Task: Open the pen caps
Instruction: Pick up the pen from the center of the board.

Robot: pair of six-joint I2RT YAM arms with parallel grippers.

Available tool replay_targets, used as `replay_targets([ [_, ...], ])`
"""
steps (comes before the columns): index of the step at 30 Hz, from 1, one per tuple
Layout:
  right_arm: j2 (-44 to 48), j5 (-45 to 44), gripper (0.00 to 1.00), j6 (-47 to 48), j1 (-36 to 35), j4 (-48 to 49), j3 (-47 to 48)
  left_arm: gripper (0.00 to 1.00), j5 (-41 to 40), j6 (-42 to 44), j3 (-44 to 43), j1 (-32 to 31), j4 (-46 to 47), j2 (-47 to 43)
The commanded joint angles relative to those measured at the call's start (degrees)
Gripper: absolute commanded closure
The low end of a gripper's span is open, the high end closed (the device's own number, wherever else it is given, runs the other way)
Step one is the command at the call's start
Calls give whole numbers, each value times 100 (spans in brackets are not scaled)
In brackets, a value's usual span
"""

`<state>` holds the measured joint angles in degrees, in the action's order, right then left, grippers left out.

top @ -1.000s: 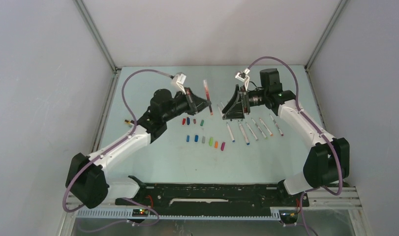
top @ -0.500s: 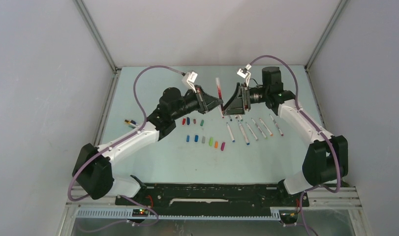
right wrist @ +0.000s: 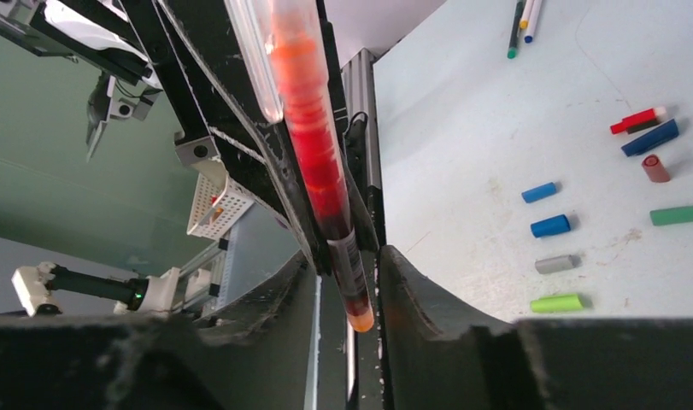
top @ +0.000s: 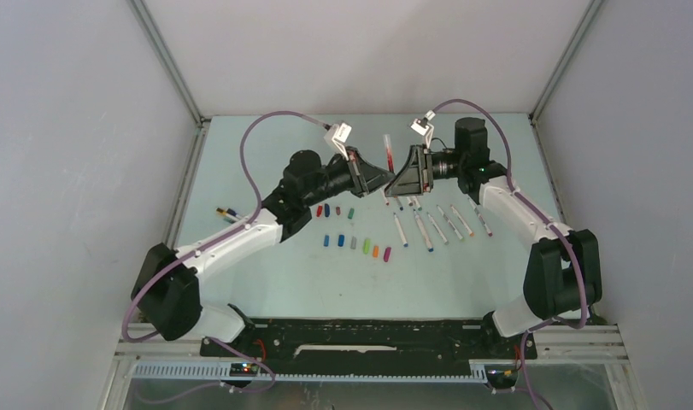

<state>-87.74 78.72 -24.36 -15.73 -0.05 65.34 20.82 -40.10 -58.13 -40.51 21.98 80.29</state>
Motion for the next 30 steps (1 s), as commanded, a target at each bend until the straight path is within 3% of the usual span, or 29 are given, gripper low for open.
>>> replay_targets([
  [1,-7,147,72,-207,15,339,23,100,112,-25,-438,-72,243,54],
  [4,-28,168,99,-219,16,380,23,96,74,-18,-436,-76,230,31],
  [8,-59,238,100,-169,11,347,23,80,-175,96,-502,-76,-114,-126],
  [14,-114,585,100,-35,10,359,23,40,-702,393,-514,-39,-682,-583],
  [19,-114,941,100,199,-8,301,27,8,-801,122,-302,144,-467,-824],
  [24,-116,1102,100,386,-68,218,23,6,-57,-867,-172,537,388,-598],
  [30,-167,1134,100,386,-113,217,23,11,88,-996,-313,571,656,-418],
])
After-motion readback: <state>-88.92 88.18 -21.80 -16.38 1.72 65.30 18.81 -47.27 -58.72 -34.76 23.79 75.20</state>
